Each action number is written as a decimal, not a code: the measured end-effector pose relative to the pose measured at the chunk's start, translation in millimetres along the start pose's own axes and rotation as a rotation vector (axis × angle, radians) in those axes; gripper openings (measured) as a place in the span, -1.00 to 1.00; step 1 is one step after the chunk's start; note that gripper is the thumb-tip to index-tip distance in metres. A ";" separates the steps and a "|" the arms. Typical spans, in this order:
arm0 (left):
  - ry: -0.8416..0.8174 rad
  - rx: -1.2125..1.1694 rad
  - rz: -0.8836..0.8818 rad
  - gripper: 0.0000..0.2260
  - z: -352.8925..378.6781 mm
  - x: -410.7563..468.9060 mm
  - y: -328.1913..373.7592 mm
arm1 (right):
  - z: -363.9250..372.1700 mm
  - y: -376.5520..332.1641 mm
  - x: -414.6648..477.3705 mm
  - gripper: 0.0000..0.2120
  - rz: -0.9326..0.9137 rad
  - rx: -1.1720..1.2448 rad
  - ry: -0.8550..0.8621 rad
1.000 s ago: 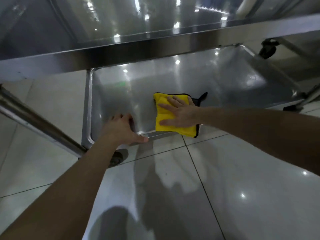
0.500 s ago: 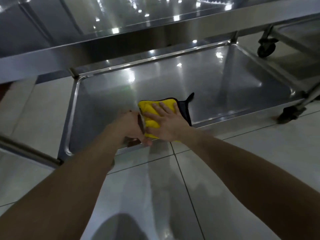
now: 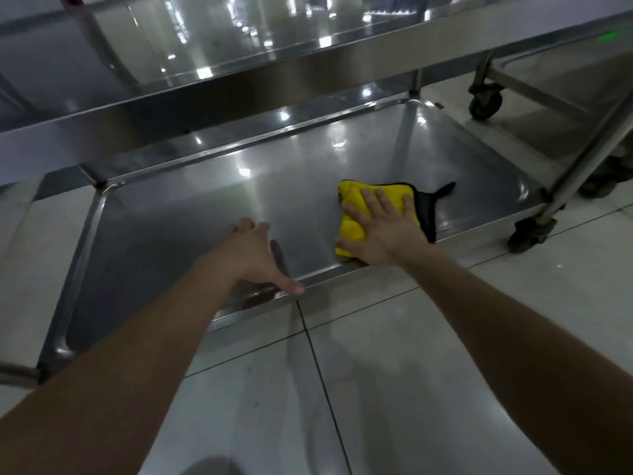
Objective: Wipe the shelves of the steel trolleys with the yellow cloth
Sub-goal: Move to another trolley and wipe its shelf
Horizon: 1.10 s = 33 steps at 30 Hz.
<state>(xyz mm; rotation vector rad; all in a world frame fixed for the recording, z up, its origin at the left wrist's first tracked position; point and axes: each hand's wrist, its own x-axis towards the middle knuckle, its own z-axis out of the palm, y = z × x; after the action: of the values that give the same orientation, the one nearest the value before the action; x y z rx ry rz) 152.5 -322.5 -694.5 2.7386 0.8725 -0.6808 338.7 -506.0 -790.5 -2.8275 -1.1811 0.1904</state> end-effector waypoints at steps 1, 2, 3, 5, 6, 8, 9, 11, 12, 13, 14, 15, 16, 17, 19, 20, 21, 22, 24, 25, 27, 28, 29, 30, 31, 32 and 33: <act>0.008 0.006 0.017 0.48 -0.6 7.9 14.8 | 1.8 -7.3 -1.7 0.03 -0.027 -0.002 0.006; -0.007 0.025 0.029 0.48 -2.6 15.8 27.5 | 2.7 -13.1 -3.5 0.01 -0.058 -0.002 0.002; -0.038 0.055 0.033 0.48 -5.7 22.5 36.5 | 2.7 -16.3 -5.0 0.00 -0.092 0.000 -0.008; -0.099 0.123 0.034 0.51 -13.0 33.1 42.3 | -1.3 -14.0 -6.1 -0.03 -0.191 0.013 -0.036; -0.117 0.142 0.036 0.54 -15.1 36.5 40.8 | -5.1 -7.7 -6.9 -0.06 -0.256 0.021 -0.050; -0.125 0.166 0.028 0.56 -15.2 36.6 36.9 | -11.6 16.1 -7.1 -0.18 -0.365 0.026 -0.052; -0.124 0.179 0.024 0.55 -14.5 35.1 36.1 | -14.1 32.8 -4.4 -0.26 -0.392 0.025 -0.045; -0.128 0.198 0.023 0.55 -13.0 34.0 36.6 | -19.7 72.3 5.6 -0.33 -0.367 0.006 -0.039; -0.132 0.202 0.021 0.57 -13.0 33.7 37.6 | -23.4 93.2 13.1 -0.31 -0.314 -0.009 -0.041; -0.135 0.202 0.019 0.60 -13.0 33.0 38.6 | -27.2 112.7 21.4 -0.28 -0.243 -0.019 -0.041; -0.136 0.202 0.018 0.62 -13.0 32.5 39.1 | -30.9 129.5 31.2 -0.22 -0.161 -0.018 -0.037; -0.134 0.204 0.023 0.61 -12.8 32.6 38.7 | -33.4 142.5 41.8 -0.16 -0.078 -0.008 -0.027; -0.128 0.209 0.032 0.59 -11.8 32.8 37.5 | -34.4 150.6 53.7 -0.11 -0.004 0.007 -0.011; -0.116 0.212 0.043 0.55 -10.5 33.7 35.9 | -34.0 153.3 67.2 -0.08 0.057 0.025 0.004; -0.093 0.204 0.062 0.51 -7.8 35.7 31.9 | -31.0 141.7 98.4 -0.08 0.146 0.044 0.013; -0.089 0.199 0.068 0.51 -6.9 35.9 30.1 | -29.9 128.6 114.6 -0.08 0.172 0.045 0.014; -0.085 0.190 0.071 0.52 -6.5 35.9 28.8 | -29.8 111.4 129.8 -0.08 0.179 0.047 0.014; -0.078 0.174 0.072 0.52 -6.2 35.7 27.6 | -30.5 90.7 142.5 -0.08 0.164 0.047 0.011; -0.058 0.141 0.078 0.49 -5.9 35.2 26.1 | -30.9 40.5 158.7 -0.10 0.078 0.032 -0.002; -0.050 0.130 0.081 0.48 -5.6 35.1 24.9 | -28.8 11.0 161.4 -0.12 0.014 0.016 -0.012; -0.038 0.117 0.088 0.46 -4.4 35.4 23.6 | -20.3 -45.8 155.8 -0.16 -0.143 -0.004 -0.026; -0.036 0.110 0.085 0.47 -3.9 35.6 22.1 | -15.6 -69.3 150.6 -0.19 -0.225 -0.004 -0.032; -0.037 0.102 0.082 0.50 -3.5 35.6 20.7 | -12.1 -85.0 145.7 -0.22 -0.293 0.001 -0.038; -0.042 0.096 0.080 0.53 -3.3 35.3 19.6 | -10.7 -92.1 142.5 -0.25 -0.343 0.010 -0.046; -0.048 0.094 0.078 0.57 -3.1 34.9 18.7 | -11.5 -92.1 141.5 -0.28 -0.372 0.024 -0.054; -0.053 0.095 0.076 0.61 -2.9 34.5 18.0 | -14.0 -86.5 141.8 -0.30 -0.384 0.038 -0.055; -0.056 0.097 0.075 0.66 -2.9 34.2 17.3 | -16.9 -77.5 142.5 -0.33 -0.384 0.052 -0.051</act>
<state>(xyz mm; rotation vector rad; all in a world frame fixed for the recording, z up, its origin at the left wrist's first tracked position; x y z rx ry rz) 188.4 -318.5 -707.6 2.8064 0.7394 -0.8007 385.9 -350.5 -777.3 -2.5020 -1.6706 0.2640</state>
